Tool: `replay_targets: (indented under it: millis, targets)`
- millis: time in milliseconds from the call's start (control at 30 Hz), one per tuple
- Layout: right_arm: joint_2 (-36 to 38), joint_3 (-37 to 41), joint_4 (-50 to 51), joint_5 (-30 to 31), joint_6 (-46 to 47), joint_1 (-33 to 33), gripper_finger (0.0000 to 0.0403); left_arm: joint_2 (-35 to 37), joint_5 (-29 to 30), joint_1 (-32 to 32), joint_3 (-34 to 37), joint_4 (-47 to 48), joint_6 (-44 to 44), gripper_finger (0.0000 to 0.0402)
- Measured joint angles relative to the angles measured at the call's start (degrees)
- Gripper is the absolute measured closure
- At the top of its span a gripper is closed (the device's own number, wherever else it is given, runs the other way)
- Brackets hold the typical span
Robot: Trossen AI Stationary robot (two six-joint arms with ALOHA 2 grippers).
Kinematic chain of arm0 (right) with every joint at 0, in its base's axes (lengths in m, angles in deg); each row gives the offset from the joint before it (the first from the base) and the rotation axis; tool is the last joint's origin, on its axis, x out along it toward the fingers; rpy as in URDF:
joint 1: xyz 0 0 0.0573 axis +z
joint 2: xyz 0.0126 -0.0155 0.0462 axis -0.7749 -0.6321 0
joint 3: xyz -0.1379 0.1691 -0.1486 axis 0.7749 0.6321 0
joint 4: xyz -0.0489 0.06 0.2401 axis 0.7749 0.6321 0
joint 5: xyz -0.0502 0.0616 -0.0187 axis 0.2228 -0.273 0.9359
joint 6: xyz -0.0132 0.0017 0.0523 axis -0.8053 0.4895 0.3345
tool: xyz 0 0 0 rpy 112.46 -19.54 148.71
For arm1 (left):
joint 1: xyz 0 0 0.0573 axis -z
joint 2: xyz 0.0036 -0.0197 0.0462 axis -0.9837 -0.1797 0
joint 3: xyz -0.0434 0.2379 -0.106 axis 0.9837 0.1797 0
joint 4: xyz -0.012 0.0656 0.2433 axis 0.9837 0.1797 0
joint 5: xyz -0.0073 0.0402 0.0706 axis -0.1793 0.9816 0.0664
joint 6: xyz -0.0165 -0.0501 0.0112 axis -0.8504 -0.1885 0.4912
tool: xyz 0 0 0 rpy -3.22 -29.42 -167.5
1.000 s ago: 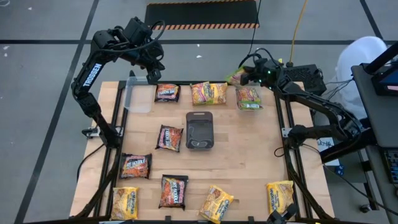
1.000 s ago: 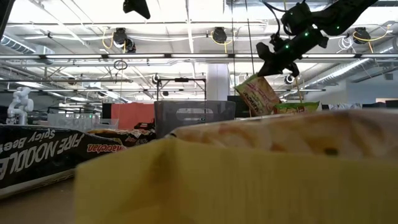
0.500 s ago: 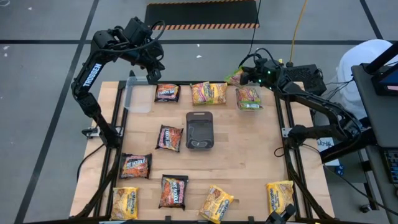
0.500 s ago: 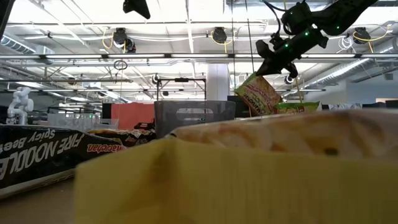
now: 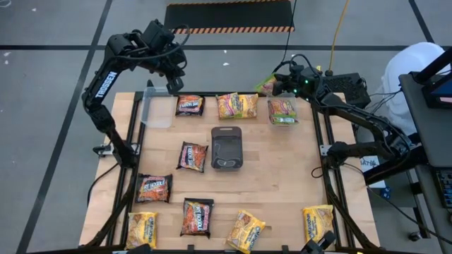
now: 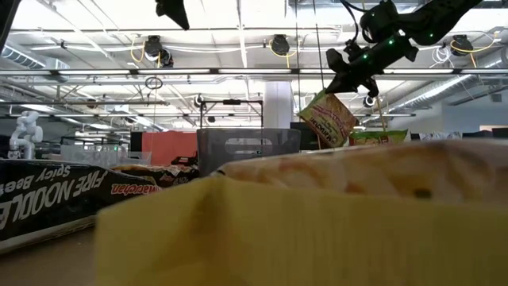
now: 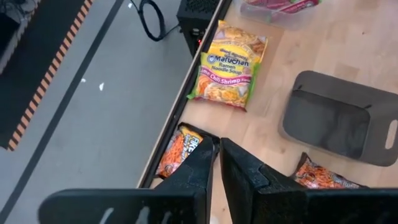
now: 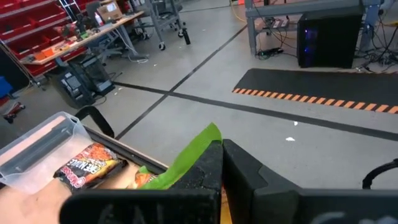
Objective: Sort Maruchan noodles
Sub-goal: Put the right green noodle pack into the right transparent bin
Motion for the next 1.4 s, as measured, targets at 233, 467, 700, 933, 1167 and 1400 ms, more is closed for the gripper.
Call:
replay_targets:
  millis: [233,467,700,933,1167,1400]
  targets:
    - [0.0,0.0,-0.59,-3.92,-0.95,0.02,0.0403,-3.48,1.48,-0.02,0.0,0.0,-2.78,0.0364]
    - [0.0,0.0,-0.59,-3.87,-2.44,0.02,0.0403,-7.88,1.42,1.21,0.0,-2.91,-2.26,0.0364]
    - [0.0,0.0,-0.59,-3.83,-2.46,0.02,0.0403,-14.81,1.2,4.66,0.0,-9.36,3.82,0.0364]
    - [0.0,0.0,-0.59,-3.83,-2.48,0.02,0.0403,-21.54,0.81,7.86,0.02,-18.33,12.06,0.0364]
    - [0.0,0.0,-0.59,-3.83,-2.7,0.02,0.0403,-25.25,-1.94,9.38,0.04,-30.16,13.99,0.0364]
    - [0.19,0.0,-0.59,-3.81,-3.97,0.02,0.0403,-26.65,-9.08,8.63,0.04,-41.75,8.0,0.0364]
